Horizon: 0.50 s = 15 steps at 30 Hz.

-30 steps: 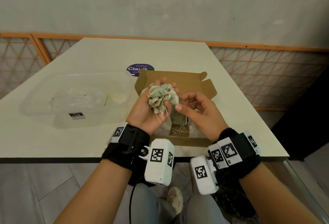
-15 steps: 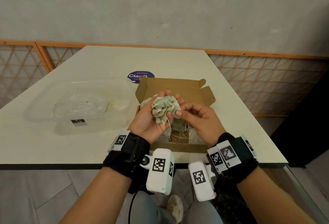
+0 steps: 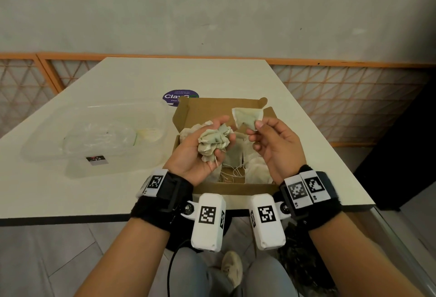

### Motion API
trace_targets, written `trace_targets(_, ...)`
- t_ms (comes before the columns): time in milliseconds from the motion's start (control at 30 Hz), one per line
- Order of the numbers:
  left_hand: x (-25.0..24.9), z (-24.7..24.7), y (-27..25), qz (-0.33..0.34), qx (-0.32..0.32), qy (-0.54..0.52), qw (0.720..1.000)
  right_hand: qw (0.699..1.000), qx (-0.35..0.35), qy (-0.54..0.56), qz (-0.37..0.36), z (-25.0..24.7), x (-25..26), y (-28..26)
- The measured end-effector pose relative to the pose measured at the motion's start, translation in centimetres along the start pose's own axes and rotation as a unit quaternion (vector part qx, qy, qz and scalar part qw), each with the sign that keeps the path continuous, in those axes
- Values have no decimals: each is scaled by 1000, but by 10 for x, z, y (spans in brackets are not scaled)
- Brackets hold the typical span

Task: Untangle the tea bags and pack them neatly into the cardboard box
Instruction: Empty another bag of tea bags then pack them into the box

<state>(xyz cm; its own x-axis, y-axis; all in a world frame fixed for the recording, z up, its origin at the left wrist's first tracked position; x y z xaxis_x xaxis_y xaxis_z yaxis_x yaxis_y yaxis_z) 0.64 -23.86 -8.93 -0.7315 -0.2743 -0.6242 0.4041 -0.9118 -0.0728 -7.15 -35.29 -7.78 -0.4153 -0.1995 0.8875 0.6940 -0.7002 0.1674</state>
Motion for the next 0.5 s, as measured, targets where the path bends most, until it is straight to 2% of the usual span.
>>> trace_targets(100, 3, 4, -2, -6, 12, 64, 998, 999, 12, -49, 1, 4, -3, 0)
trace_targets(200, 3, 5, -3, -9, 1, 75, 997, 995, 26, -97, 12, 7, -6, -2)
trace_targets(300, -1, 2, -3, 1, -19, 91, 996, 982, 60, -165, 72, 10, -10, -1)
trace_targets(400, -9, -3, -6, 10, -33, 151, 988, 949, 102, -269, 128, 14, 0, 7)
trace_targets(500, -17, -4, -11, 8, -32, 230, 973, 886, 149, -421, 128, 20, 16, 20)
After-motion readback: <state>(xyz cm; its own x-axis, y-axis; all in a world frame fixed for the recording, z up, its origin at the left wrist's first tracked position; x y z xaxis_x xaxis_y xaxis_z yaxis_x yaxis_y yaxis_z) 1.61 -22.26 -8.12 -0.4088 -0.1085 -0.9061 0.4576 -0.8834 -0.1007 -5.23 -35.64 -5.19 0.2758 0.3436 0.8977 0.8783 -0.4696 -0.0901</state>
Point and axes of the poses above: each hand's wrist, its own y-axis towards the middle knuckle, its own z-axis out of the palm, x = y × z, the point moved 8 cm from there along y, towards the middle knuckle, and after that the axes turned 2 degrees about -z, right-handed, at the moved point
